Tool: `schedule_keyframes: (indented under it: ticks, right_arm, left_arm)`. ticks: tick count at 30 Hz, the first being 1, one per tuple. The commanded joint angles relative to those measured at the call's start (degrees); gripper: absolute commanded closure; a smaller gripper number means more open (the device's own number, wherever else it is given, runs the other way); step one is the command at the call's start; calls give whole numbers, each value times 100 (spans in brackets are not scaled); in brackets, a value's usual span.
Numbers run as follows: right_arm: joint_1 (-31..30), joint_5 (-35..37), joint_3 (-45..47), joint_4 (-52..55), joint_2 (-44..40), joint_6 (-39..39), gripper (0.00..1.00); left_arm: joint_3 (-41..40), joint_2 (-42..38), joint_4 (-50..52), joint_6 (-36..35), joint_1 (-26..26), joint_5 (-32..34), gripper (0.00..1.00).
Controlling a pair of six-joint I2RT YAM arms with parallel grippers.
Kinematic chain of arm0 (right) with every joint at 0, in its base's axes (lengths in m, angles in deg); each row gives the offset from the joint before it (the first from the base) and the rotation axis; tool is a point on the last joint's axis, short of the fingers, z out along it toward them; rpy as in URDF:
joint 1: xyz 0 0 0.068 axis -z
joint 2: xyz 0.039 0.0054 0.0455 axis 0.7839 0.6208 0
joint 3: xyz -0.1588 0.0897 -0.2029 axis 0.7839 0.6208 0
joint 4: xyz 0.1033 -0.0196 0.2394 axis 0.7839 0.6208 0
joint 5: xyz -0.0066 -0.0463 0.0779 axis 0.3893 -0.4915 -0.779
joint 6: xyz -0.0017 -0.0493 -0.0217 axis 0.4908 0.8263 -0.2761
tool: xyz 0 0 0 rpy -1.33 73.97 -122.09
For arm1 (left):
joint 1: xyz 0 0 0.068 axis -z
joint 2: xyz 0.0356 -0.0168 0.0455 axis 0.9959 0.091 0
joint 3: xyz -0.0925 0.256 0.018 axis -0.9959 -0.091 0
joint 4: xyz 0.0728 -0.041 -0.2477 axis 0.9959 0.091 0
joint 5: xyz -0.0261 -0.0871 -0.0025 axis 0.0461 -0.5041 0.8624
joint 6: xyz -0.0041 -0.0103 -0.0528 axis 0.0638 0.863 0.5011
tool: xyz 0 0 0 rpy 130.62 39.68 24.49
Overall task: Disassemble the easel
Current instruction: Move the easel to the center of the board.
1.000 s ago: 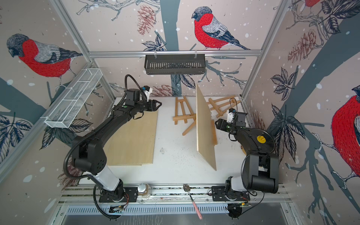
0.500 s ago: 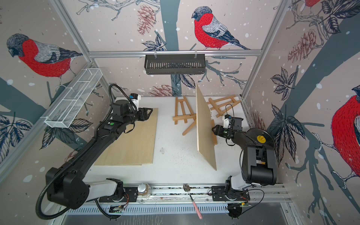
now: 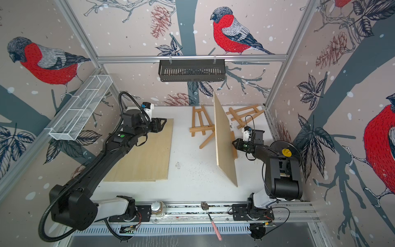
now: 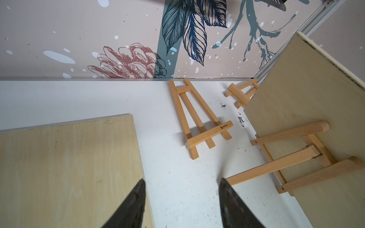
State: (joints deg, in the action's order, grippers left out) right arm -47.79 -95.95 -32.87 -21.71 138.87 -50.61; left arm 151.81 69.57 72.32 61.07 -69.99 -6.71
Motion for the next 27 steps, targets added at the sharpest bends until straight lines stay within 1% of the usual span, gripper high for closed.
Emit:
schedule_keyframes:
  ticks: [1,3,8,11,19,24,27]
  right_arm:
    - [-172,-274,-69,142,97,167,77]
    - [-309,-269,-125,145,162,167,79]
    - [-640,-172,-211,89,244,9,80]
    - [-895,-35,-134,-45,177,-257,81]
    - [-1876,747,585,-1027,-133,-1571,81]
    - [-2178,1055,956,-1613,-347,-2193,78]
    - [-2286,1185,1203,-1936,-537,-2588,78]
  left_arm:
    - [18,-71,-7,82,-10,-33,42]
    - [9,-115,28,86,-8,-31,42]
    - [-26,-295,63,76,-11,-33,42]
    - [4,-389,171,131,-5,17,41]
    - [129,-449,502,248,-11,-65,41]
    - [264,-459,725,253,-6,-217,42]
    - [427,-411,924,316,-6,-444,44]
